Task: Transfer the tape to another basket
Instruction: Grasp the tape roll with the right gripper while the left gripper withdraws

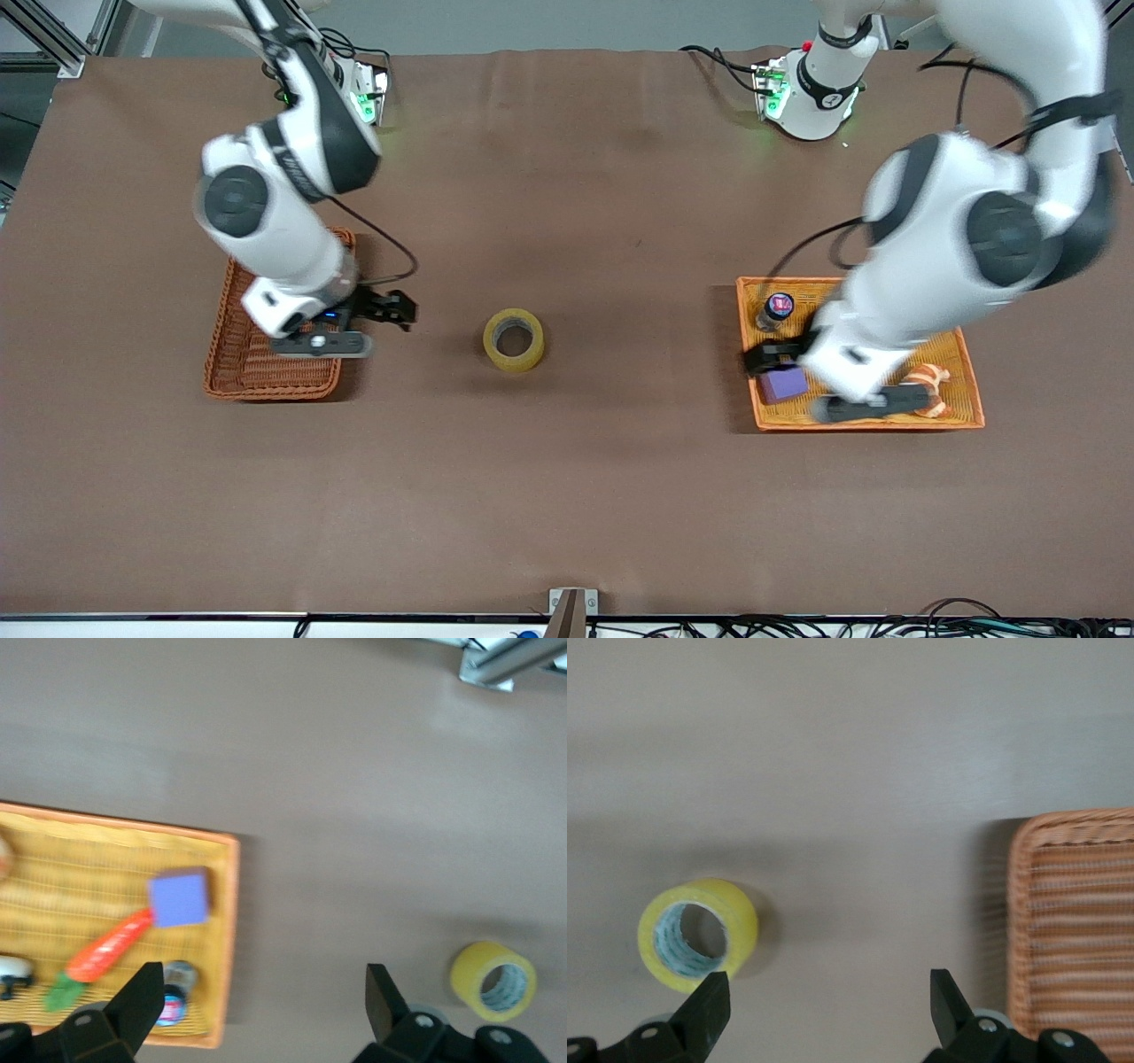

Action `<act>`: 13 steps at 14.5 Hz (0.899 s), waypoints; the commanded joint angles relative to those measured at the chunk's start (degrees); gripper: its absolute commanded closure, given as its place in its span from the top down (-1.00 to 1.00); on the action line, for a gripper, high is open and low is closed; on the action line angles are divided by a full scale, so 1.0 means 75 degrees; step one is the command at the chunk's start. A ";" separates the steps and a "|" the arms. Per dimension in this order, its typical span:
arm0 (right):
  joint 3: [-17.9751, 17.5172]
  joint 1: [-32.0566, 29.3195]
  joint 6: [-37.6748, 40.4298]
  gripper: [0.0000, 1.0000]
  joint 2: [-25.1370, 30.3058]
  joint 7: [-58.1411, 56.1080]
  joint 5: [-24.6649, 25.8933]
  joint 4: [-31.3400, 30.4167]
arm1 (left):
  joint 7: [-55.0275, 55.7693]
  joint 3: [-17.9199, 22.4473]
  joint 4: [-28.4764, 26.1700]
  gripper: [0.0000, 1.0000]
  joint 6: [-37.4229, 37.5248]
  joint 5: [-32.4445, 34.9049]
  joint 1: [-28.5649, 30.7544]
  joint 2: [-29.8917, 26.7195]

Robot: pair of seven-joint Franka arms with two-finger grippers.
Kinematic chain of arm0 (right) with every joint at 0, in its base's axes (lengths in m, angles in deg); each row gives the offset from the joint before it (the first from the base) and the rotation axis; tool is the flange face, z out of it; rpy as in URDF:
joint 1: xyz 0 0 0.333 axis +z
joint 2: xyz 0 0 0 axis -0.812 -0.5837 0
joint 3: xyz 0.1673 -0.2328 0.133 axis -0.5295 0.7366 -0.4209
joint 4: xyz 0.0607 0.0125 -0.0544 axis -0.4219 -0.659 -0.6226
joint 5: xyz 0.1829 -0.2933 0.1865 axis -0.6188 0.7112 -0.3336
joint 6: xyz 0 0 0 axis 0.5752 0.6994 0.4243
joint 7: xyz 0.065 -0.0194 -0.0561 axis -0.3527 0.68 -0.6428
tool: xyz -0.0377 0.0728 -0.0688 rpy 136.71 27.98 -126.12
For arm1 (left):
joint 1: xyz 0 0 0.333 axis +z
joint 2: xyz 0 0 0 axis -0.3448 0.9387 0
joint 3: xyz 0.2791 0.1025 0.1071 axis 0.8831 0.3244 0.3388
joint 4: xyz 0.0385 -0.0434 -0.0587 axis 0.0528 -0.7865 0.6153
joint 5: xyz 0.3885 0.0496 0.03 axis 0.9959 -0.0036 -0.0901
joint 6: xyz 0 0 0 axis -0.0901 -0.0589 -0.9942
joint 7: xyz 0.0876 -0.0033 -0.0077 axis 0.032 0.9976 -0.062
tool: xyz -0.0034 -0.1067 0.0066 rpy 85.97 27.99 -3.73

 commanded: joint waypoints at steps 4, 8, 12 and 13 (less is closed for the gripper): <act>0.0050 0.1148 -0.1289 1.00 -0.1656 0.1988 0.1244 0.0291 | -0.1017 0.0778 -0.0369 1.00 0.0222 0.0011 0.0621 -0.1307; 0.0073 0.1313 -0.1689 1.00 -0.2138 0.2035 0.1187 0.0384 | -0.1426 0.1541 -0.0392 1.00 0.0877 0.0000 0.0516 -0.1729; 0.0096 0.1359 -0.2051 1.00 -0.2584 0.2035 0.1175 0.0432 | -0.2176 0.1858 -0.0893 1.00 0.1640 -0.0012 0.0422 -0.2489; 0.0096 0.1371 -0.2087 1.00 -0.2689 0.2024 0.1186 0.0443 | -0.2421 0.2022 -0.1302 1.00 0.1629 -0.0012 0.0282 -0.2793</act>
